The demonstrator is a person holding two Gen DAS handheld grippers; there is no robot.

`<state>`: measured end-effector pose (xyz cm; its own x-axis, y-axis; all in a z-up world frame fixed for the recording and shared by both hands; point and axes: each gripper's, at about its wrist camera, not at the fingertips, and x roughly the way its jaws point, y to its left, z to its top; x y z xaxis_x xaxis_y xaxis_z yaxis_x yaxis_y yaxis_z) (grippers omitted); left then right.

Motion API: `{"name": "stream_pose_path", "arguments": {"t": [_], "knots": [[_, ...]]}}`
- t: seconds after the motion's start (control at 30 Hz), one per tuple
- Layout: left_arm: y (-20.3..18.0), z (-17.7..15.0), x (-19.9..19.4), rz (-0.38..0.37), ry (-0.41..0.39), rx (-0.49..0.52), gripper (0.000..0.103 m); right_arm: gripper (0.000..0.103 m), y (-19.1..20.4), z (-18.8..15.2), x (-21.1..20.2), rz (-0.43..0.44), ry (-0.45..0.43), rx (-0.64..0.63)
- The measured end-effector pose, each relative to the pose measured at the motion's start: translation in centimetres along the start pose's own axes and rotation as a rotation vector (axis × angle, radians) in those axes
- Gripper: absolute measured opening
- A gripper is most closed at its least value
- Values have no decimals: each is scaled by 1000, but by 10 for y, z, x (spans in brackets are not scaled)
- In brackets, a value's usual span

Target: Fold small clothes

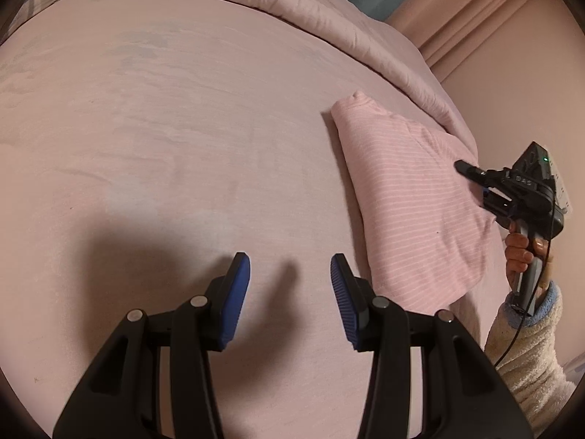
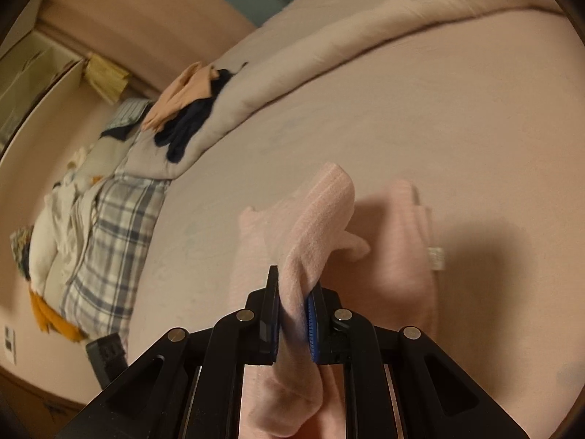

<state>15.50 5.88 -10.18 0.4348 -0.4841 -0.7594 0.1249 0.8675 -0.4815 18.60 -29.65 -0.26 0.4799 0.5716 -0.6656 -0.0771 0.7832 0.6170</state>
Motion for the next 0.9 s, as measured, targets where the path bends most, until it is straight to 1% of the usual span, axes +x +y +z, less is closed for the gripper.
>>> {"name": "stream_pose_path", "arguments": {"t": [0.03, 0.1, 0.17, 0.3, 0.4, 0.47, 0.5, 0.57, 0.6, 0.7, 0.77, 0.8, 0.83, 0.87, 0.9], "knots": [[-3, 2, 2, 4, 5, 5, 45, 14, -5, 0, 2, -23, 6, 6], [-8, 4, 5, 4, 14, 17, 45, 14, -11, 1, 6, -41, 3, 4], [-13, 4, 6, 7, 22, 33, 45, 14, -14, 2, 8, -82, -11, 6], [-23, 7, 15, 14, 43, 65, 46, 14, -17, 7, 5, -60, -39, 20], [-27, 4, 19, 12, 55, 74, 46, 14, -15, 11, 4, -81, -37, 8], [-32, 3, 21, 4, 61, 81, 46, 14, -20, 14, 2, -99, -48, 31], [-35, 3, 22, -1, 63, 89, 46, 14, -23, 14, 1, -93, -52, 47], [-36, -4, 20, -1, 66, 99, 46, 14, -31, 11, 3, -92, -30, 57], [-39, -3, 22, 1, 70, 103, 46, 14, -34, 9, 4, -107, -18, 67], [-44, -1, 24, 0, 73, 112, 46, 14, -46, 4, 1, -133, -29, 95], [-52, 4, 28, 3, 73, 124, 46, 14, -49, 2, 3, -193, -33, 74], [-55, 6, 28, 4, 72, 127, 46, 15, -50, 2, 7, -208, -21, 55], [-58, 8, 29, 9, 70, 132, 47, 19, -53, 2, 9, -200, -7, 54], [-61, 10, 29, 12, 67, 134, 48, 28, -54, 1, 10, -201, 3, 58], [-62, 9, 27, 10, 61, 135, 50, 36, -53, -1, 6, -217, -5, 53]]}}
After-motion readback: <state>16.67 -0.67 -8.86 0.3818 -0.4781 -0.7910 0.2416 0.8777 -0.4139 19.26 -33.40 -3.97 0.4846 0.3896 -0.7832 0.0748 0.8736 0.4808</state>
